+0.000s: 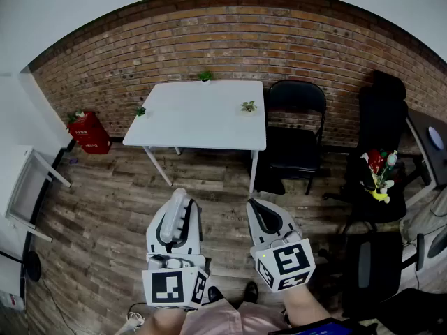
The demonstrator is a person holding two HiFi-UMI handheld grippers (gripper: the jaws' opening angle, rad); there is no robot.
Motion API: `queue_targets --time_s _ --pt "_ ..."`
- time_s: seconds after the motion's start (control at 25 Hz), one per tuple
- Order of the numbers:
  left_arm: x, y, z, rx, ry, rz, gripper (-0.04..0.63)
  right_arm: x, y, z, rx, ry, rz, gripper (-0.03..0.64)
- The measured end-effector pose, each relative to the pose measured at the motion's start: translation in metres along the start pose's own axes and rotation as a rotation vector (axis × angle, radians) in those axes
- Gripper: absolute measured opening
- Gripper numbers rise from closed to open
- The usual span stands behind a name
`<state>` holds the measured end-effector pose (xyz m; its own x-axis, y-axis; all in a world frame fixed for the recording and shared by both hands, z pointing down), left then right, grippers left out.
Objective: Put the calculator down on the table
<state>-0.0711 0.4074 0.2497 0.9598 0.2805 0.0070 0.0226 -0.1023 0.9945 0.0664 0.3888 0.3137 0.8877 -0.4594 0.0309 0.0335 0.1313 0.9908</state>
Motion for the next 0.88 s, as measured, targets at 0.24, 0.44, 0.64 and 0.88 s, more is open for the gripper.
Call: queue_targets --time_s 0.24,0.44,0.64,0.88 --pt "0.022 0.006 0.004 -0.013 -0.002 0.000 0.135 0.017 0.006 -0.012 0.002 -0.015 0.020 0.000" --pt "0.042 0.010 0.013 -0.023 -0.009 -0.004 0.135 0.034 0.010 -0.020 -0.003 -0.055 0.029 0.055" --pt "0.058 0.019 0.019 -0.037 -0.027 -0.005 0.135 0.061 0.014 -0.023 0.000 -0.045 0.024 0.055" --pt "0.052 0.031 0.033 -0.065 -0.058 -0.006 0.135 0.075 0.022 -0.005 -0.021 -0.052 0.035 0.055"
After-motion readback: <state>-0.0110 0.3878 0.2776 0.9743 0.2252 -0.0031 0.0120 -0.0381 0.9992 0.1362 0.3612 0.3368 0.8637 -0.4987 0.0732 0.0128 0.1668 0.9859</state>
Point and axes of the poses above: the fingertips, and each gripper's own axes: z forward along the fingers, x to its right, y out of its underside, the point moved 1 cm from there along -z, backward along the fingers, and after that the axes turned 2 degrees about y, right-handed, at the moved point
